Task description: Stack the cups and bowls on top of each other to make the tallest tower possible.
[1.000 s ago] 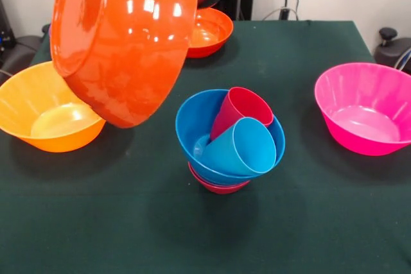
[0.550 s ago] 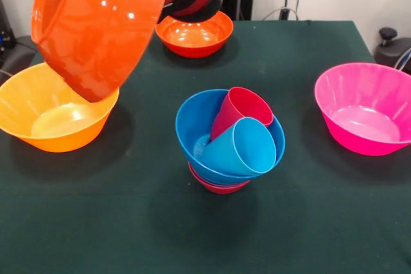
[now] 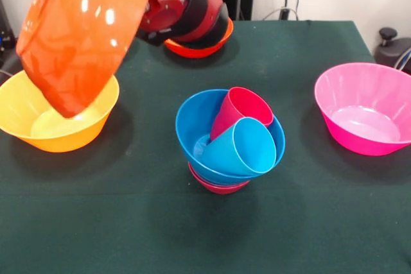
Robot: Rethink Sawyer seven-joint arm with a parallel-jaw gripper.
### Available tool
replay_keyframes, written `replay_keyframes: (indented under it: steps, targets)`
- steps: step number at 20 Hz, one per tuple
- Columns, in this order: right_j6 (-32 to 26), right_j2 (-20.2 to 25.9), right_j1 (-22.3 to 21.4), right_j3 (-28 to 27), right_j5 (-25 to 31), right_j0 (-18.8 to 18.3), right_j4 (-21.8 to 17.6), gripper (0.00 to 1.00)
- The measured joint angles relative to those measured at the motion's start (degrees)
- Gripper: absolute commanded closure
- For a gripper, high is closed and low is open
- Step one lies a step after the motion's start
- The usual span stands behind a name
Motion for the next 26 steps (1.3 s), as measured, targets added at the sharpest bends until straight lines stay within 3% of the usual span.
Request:
replay_keyframes:
  steps: [5,11,22,26]
  targets:
    - [-5.0,0.2,1.2,-2.7,0.1,0.0,0.7,1.0]
    - [-6.9,0.3,1.7,-4.2,0.1,0.4,-0.2,1.0]
    - [-6.9,0.6,1.6,-4.6,2.4,2.7,-4.7,1.0]
    - [-6.9,0.6,1.3,-4.6,5.4,3.4,-8.2,1.0]
